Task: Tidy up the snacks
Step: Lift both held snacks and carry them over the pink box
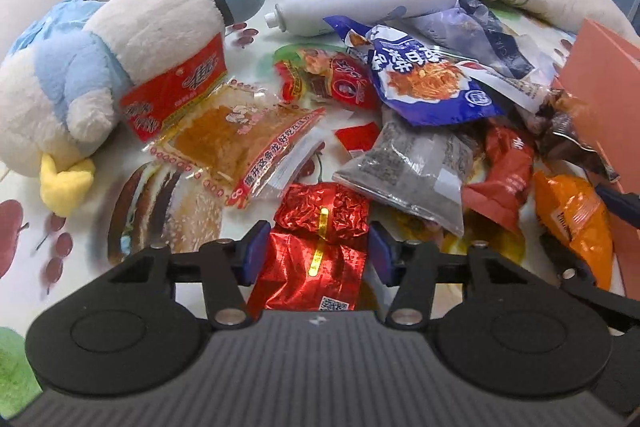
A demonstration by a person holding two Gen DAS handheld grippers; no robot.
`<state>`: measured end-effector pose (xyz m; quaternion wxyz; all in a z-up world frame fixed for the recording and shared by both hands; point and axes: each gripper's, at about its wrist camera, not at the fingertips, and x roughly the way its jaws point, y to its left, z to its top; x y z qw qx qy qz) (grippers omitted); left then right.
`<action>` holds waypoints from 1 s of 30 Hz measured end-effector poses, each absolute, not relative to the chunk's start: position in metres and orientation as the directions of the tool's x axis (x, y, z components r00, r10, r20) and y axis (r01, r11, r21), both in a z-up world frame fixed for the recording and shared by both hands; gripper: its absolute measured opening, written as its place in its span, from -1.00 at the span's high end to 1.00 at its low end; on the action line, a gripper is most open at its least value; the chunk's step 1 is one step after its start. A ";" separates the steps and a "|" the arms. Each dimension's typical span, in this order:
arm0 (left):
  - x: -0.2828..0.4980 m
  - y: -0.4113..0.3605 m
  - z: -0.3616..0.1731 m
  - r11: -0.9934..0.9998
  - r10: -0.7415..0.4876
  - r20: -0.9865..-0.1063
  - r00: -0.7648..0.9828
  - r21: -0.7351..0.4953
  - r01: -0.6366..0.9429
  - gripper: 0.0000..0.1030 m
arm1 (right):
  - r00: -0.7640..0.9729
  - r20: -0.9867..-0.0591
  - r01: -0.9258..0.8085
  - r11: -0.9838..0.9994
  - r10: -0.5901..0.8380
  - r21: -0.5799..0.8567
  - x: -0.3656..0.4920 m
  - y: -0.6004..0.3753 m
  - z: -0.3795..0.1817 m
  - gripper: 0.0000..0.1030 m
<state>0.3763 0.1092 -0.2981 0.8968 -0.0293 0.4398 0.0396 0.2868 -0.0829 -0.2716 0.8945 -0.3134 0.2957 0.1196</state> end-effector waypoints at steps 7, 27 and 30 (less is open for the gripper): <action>0.336 0.112 -0.283 0.994 0.036 -0.802 0.596 -0.033 -0.103 -0.14 | 0.793 -0.608 -0.415 0.767 0.041 -0.490 0.255 -0.083 -0.261 -0.02; 0.245 0.081 -0.261 0.986 -0.015 -0.833 0.553 -0.103 -0.129 -0.14 | 0.754 -0.657 -0.415 0.787 0.015 -0.458 0.148 -0.113 -0.259 -0.03; 0.242 0.074 -0.267 0.981 -0.016 -0.845 0.535 -0.117 -0.155 -0.15 | 0.760 -0.648 -0.405 0.807 0.036 -0.430 0.144 -0.118 -0.253 -0.12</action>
